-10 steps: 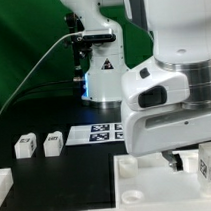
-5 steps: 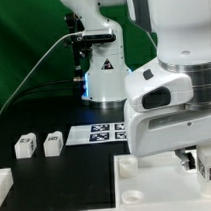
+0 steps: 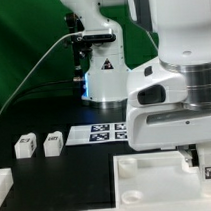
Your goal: Assemble one leg
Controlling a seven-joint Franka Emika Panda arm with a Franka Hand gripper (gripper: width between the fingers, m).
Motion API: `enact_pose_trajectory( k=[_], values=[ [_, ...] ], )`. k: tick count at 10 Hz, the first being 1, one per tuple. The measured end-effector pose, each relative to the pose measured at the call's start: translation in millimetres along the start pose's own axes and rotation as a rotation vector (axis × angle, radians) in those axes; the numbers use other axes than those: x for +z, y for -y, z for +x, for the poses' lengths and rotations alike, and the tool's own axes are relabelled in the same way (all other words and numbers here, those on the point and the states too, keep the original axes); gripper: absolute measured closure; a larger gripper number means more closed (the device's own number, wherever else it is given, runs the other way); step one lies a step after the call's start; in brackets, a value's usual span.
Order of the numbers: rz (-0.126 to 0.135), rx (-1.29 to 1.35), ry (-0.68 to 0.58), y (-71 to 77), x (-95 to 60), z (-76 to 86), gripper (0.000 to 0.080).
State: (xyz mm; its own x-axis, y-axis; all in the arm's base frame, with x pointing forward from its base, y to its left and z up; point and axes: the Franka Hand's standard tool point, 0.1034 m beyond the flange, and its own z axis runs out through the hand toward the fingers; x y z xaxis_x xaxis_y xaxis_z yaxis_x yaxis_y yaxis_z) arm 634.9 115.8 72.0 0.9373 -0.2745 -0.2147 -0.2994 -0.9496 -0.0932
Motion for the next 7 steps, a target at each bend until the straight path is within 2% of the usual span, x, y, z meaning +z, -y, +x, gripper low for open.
enact_pose_trajectory(
  k=[2, 4, 7],
  values=[
    [0.026, 0.417, -0.038, 2.3, 0.8, -0.7, 0.0508],
    [0.048, 0.700, -0.053, 3.6, 0.9, -0.1, 0.0508],
    [0.062, 0.933, -0.046, 4.7, 1.1, -0.4, 0.0508]
  ],
)
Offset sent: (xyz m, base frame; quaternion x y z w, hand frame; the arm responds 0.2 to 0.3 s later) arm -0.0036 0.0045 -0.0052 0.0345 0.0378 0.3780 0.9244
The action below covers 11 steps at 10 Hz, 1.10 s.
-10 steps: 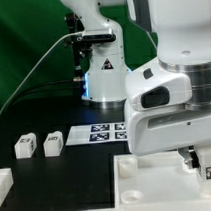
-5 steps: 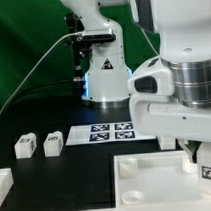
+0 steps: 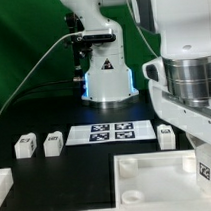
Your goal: Assemble one leg
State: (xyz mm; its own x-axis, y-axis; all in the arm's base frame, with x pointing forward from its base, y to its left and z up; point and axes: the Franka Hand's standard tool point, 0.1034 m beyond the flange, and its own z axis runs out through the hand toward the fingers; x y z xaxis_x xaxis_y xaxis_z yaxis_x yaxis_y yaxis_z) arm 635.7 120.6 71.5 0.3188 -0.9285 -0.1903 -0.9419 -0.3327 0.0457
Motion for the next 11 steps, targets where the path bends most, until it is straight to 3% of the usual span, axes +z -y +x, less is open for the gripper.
enact_pose_trajectory(
  k=[1, 3, 4, 5, 6, 7, 8, 9, 10, 11],
  values=[
    [0.005, 0.105, 0.000, 0.6, 0.4, -0.4, 0.0508],
    [0.079, 0.336, -0.024, 0.7, 1.3, -3.5, 0.0508],
    [0.081, 0.356, -0.022, 0.4, 1.0, -3.9, 0.0508],
    [0.080, 0.317, -0.024, 0.5, 1.3, -4.1, 0.0435],
    [0.080, 0.281, -0.024, 0.7, 1.6, -4.9, 0.0435],
    [0.081, 0.278, -0.018, 0.9, 1.7, -5.9, 0.0254],
    [0.072, 0.141, -0.022, -0.4, 1.4, -4.2, 0.0254],
    [0.038, -0.058, -0.018, -4.1, 1.6, -4.5, 0.0168],
    [-0.009, -0.292, -0.014, -3.3, 0.7, -5.6, 0.0155],
    [-0.001, -0.376, -0.017, 1.2, 0.4, -5.2, 0.0155]
  ],
)
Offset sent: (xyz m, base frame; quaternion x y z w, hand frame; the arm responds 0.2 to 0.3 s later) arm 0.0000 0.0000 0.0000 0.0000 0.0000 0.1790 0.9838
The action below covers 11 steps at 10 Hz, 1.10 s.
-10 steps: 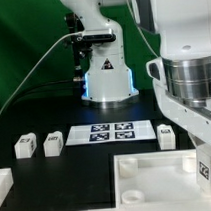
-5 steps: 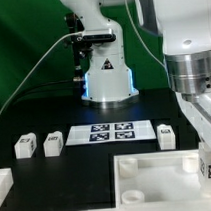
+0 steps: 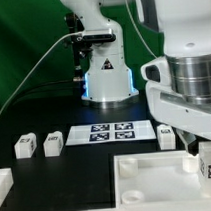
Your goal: Assemble one leg
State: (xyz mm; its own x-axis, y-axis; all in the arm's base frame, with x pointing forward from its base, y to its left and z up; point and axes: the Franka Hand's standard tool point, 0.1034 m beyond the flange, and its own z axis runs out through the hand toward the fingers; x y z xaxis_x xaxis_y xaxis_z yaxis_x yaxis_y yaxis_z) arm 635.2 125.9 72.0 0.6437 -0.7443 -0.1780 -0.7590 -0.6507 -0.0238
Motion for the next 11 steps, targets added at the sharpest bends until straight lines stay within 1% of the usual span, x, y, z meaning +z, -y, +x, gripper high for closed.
enact_pose_trajectory(
  k=[2, 3, 4, 5, 7, 9, 10, 11],
  values=[
    [-0.002, -0.246, 0.000, -1.0, 0.6, 0.4, 0.0151],
    [-0.025, -0.397, -0.008, -2.4, -1.2, 1.9, 0.0151],
    [-0.060, -0.595, -0.039, -1.1, -7.8, 8.4, 0.0151],
    [-0.058, -0.827, -0.061, -0.5, -11.2, 18.0, 0.0151],
    [-0.056, -0.879, -0.058, -0.7, -10.5, 17.8, 0.0151],
    [-0.053, -0.846, -0.057, -0.5, -10.3, 17.4, 0.0413],
    [-0.043, -0.740, -0.055, 0.5, -10.0, 15.7, 0.0510],
    [-0.040, -0.647, -0.057, 0.0, -10.0, 16.5, 0.0510]
  ],
)
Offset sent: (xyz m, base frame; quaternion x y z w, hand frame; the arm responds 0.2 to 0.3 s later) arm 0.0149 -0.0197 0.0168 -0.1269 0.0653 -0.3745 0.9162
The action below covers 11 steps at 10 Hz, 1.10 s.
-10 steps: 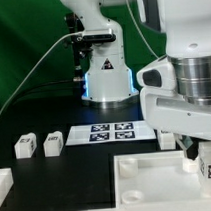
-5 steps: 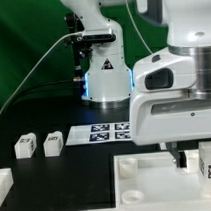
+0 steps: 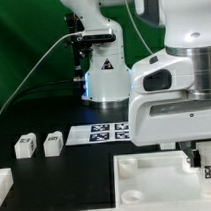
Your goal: Assemble one leg
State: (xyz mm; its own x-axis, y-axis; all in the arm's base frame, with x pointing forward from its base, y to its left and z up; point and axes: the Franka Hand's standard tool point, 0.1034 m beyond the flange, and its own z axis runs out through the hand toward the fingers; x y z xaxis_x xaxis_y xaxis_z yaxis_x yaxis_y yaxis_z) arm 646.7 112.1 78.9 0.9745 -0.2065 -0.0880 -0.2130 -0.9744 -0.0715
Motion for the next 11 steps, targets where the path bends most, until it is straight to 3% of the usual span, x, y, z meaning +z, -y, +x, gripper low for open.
enact_pose_trajectory(
  k=[2, 5, 9, 10, 11],
  values=[
    [0.006, 0.254, 0.000, -3.1, 1.4, 1.1, 0.0509],
    [0.100, 0.840, 0.003, -12.1, 2.4, -5.0, 0.0509],
    [0.085, 1.411, 0.031, -3.6, 2.4, -10.5, 0.0509],
    [0.083, 1.420, 0.028, -5.3, 2.0, -10.1, 0.0509],
    [0.082, 1.393, 0.027, -5.2, 2.3, -10.3, 0.0425]
  ],
)
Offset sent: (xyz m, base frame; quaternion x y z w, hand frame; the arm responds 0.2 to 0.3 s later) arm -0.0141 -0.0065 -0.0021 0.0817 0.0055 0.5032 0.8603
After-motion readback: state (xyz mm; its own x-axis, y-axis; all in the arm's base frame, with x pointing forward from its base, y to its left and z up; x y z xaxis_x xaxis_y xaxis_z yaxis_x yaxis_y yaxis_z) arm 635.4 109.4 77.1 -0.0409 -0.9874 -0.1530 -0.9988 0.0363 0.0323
